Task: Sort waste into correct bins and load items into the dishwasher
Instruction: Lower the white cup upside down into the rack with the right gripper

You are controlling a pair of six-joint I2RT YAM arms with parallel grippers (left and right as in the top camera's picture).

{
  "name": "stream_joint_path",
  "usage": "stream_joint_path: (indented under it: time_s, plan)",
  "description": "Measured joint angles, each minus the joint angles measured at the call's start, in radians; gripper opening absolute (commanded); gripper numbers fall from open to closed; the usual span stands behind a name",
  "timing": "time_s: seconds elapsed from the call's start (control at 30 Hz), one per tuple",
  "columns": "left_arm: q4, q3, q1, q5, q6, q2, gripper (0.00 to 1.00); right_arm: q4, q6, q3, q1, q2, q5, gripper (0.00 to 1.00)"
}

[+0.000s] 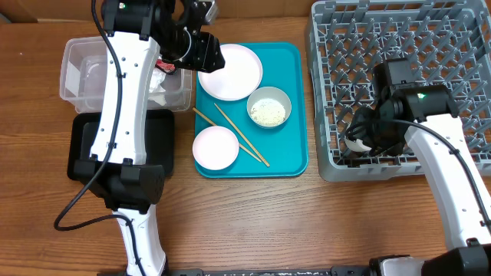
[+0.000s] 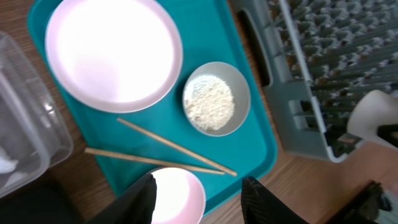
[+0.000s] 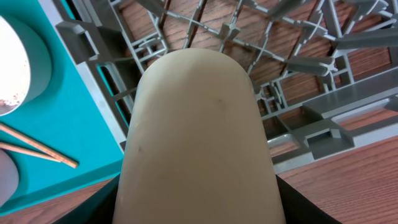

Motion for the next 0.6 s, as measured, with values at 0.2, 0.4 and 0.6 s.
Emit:
stream_joint_path:
  time_s: [0.2,0.4,0.6]
  plan:
    - [-0.018,0.000,0.000,-0.064,0.000,0.000,0.48,-0.004,0.000,0.001,0.001,0.071,-0.016,0.53]
    - [-0.021,0.000,0.000,-0.086,0.000,0.000,0.48,-0.005,0.000,0.001,0.014,0.088,-0.042,0.59]
    - [-0.025,0.000,0.000,-0.093,-0.003,0.000,0.52,-0.004,0.003,0.001,0.015,0.126,-0.063,0.73]
